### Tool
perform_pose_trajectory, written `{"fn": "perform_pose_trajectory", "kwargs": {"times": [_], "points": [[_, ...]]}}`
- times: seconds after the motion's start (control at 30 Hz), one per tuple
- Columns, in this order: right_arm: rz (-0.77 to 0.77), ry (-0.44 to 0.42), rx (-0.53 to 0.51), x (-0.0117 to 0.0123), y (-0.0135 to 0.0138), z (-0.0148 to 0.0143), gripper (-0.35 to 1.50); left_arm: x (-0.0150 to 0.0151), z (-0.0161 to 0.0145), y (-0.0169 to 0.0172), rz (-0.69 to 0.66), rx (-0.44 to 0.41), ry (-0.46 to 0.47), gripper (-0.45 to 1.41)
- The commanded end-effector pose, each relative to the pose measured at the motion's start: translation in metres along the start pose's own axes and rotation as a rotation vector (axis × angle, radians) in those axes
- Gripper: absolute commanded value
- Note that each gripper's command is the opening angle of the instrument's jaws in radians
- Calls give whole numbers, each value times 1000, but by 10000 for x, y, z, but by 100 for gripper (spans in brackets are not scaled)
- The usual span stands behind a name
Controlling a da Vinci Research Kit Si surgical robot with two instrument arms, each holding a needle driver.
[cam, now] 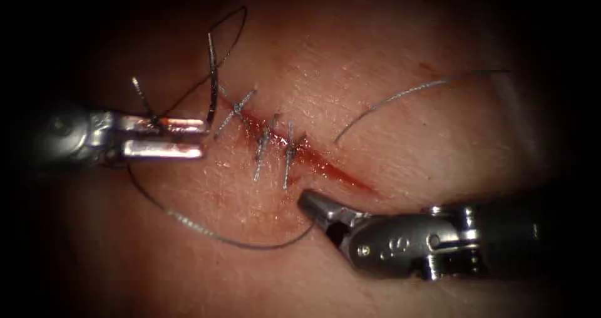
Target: Wound Closure
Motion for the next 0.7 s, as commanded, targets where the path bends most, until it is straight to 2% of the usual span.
{"fn": "perform_pose_trajectory", "kwargs": {"times": [0.03, 0.17, 0.3, 0.5, 0.7], "points": [[0, -3, 9, 2, -16, -13, -35, -5, 6, 2, 0, -2, 1, -45], [-9, -11, 37, 14, -36, -46, -35, -5, 6, 2, 0, -2, 1, -45], [-14, -8, 49, 31, -56, -67, -35, -5, 6, 2, 0, -1, 1, -45], [-17, 1, 63, 51, -70, -72, -35, -5, 6, 2, 0, -1, 1, -45], [-22, 0, 79, 51, -74, -78, -35, -6, 5, 2, 0, -2, 1, -45]]}}
